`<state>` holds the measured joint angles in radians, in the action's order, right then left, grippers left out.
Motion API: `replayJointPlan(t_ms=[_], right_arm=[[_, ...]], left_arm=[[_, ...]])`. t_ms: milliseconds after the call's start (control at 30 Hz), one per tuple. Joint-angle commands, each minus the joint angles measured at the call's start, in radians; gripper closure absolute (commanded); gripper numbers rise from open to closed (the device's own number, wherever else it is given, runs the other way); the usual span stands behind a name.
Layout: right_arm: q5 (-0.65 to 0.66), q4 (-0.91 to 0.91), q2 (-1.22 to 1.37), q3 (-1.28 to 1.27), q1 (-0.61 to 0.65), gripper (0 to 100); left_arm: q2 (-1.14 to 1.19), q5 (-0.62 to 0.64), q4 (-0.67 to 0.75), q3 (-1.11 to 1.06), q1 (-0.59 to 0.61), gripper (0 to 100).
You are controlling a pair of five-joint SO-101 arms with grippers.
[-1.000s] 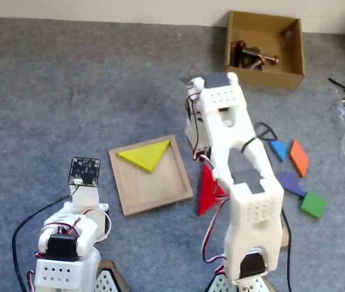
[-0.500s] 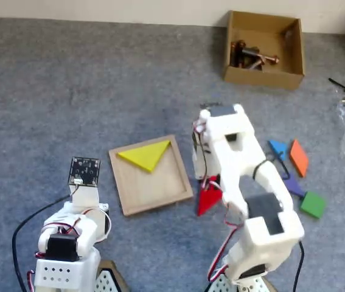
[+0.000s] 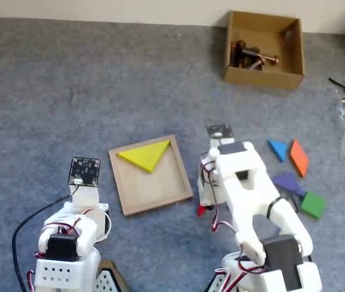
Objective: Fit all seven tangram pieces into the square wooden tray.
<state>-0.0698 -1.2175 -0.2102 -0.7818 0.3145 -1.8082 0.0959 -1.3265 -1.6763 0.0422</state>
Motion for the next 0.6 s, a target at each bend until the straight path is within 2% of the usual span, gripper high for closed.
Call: replayJointPlan(t_ms=[0, 567], right_arm=[[-0.008, 0.044, -0.048, -0.018, 0.012, 82.4], [0.000, 0.088, -0.048, -0.021, 0.013, 82.1]], left_arm=[[-0.007, 0.008, 0.002, -0.019, -0.015, 99], [-0.007, 0.008, 0.002, -0.019, -0.015, 99]])
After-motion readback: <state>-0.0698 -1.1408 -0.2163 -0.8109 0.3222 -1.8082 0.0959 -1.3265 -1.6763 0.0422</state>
